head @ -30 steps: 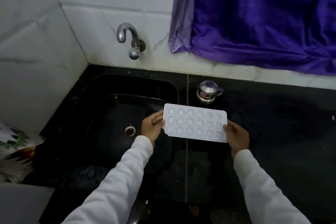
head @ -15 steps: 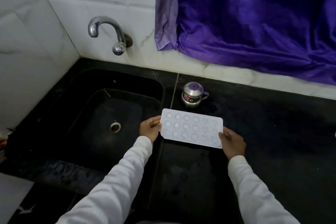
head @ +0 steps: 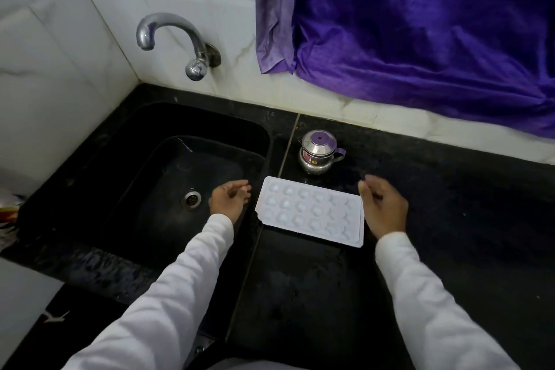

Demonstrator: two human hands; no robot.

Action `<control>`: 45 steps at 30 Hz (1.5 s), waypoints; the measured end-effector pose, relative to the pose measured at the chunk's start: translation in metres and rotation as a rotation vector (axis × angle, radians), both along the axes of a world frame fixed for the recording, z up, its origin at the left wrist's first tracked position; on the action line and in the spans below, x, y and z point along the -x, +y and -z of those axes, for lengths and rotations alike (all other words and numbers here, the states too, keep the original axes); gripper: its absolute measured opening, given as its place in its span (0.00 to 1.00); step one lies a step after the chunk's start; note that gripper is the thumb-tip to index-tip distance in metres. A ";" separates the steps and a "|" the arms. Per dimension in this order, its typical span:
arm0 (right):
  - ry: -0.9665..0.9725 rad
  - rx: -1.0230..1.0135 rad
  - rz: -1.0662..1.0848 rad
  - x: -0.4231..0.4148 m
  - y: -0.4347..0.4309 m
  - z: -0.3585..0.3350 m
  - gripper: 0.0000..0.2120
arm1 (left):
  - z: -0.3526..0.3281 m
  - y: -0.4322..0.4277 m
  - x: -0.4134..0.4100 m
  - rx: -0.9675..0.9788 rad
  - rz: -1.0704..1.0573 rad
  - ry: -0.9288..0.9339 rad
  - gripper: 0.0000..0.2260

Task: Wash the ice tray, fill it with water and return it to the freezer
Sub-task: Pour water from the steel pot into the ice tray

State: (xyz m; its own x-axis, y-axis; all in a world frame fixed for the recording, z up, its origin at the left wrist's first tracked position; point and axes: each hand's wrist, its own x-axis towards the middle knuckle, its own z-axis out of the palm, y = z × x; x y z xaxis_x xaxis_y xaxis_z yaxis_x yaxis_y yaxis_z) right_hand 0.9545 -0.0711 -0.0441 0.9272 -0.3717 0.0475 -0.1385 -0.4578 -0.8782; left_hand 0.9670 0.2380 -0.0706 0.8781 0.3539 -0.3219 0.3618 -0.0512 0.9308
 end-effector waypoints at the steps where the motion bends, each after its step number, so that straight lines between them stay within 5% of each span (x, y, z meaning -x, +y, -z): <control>1: 0.000 -0.015 -0.048 -0.015 0.003 -0.007 0.14 | -0.005 0.000 0.001 0.025 -0.002 -0.017 0.08; 8: 0.171 -0.066 -0.239 -0.091 0.017 -0.004 0.14 | -0.027 -0.016 0.023 0.164 0.018 -0.140 0.10; 29: 0.027 -0.591 0.092 -0.116 0.069 0.013 0.22 | -0.010 -0.015 0.091 0.198 -0.139 -0.110 0.09; 45: -0.182 -0.711 0.004 -0.032 0.073 -0.044 0.21 | 0.004 -0.011 0.028 -0.076 0.098 -0.094 0.12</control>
State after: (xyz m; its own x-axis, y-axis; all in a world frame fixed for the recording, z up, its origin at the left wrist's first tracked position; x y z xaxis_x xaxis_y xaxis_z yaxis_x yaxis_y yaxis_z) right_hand 0.9863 0.0022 -0.0002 0.9262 -0.3733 -0.0533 0.0375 0.2317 -0.9721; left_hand 0.9392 0.2269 -0.0745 0.9347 0.2855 -0.2119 0.2628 -0.1537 0.9525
